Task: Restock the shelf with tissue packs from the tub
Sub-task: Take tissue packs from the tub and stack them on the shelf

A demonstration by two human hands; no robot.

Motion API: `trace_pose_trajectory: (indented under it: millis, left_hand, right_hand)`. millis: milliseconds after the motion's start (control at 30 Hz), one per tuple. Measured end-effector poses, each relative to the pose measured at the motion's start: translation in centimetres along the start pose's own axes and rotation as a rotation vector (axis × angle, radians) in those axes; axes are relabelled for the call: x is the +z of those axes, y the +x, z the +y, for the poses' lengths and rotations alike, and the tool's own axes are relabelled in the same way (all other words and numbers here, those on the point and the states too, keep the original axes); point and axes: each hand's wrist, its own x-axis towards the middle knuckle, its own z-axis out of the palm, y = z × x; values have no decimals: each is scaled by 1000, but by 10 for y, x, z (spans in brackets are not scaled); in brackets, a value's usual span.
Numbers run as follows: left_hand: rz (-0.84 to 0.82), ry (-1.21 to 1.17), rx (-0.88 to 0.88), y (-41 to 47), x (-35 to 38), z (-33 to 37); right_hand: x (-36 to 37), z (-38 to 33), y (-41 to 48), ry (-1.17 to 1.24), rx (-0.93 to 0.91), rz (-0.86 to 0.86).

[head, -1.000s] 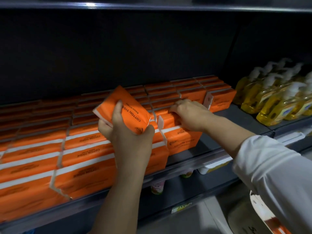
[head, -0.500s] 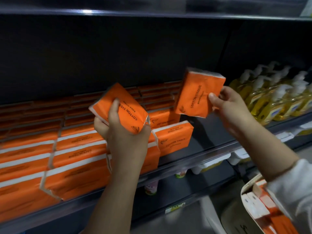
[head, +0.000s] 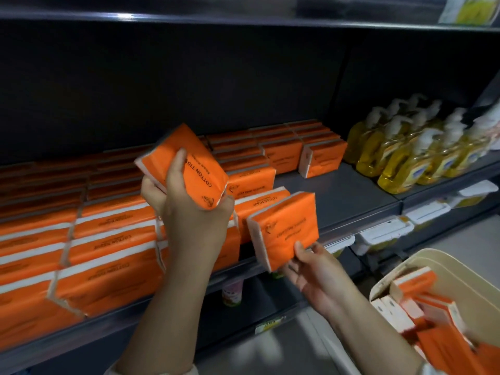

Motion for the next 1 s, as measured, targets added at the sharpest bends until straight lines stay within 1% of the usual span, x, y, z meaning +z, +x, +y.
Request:
trace_pose_trajectory:
  millis: [233, 400, 433, 500, 533, 633, 700, 733, 800, 867, 1000]
  left_hand:
    - [-103, 35, 12, -1, 0, -3]
    - [-93, 40, -1, 1, 0, -5]
    - [-89, 41, -8, 2, -1, -6]
    - [-83, 46, -25, 4, -2, -6]
    - [-79, 52, -26, 4, -3, -6]
    - [-67, 62, -11, 6, -5, -9]
    - [-66, 64, -12, 7, -7, -10]
    - [-66, 64, -16, 7, -7, -10]
    - [-70, 40, -24, 8, -8, -10]
    - [-88, -8, -31, 8, -7, -10]
    - [-170, -100, -19, 4, -5, -3]
  right_hand:
    - [26, -5, 23, -192, -86, 116]
    - [45, -3, 36, -357, -172, 243]
    - [45, -1, 41, -432, -199, 280]
    - [46, 2, 46, -685, -257, 371]
    - [46, 3, 46, -837, -286, 389]
    - [48, 5, 46, -1206, -403, 360]
    - [50, 4, 46, -1382, -479, 409]
    - [50, 4, 46, -1430, -501, 434]
    - [49, 5, 47, -1461, -501, 447]
    - [47, 6, 47, -1453, -481, 422]
    - [35, -1, 43, -1302, -486, 329]
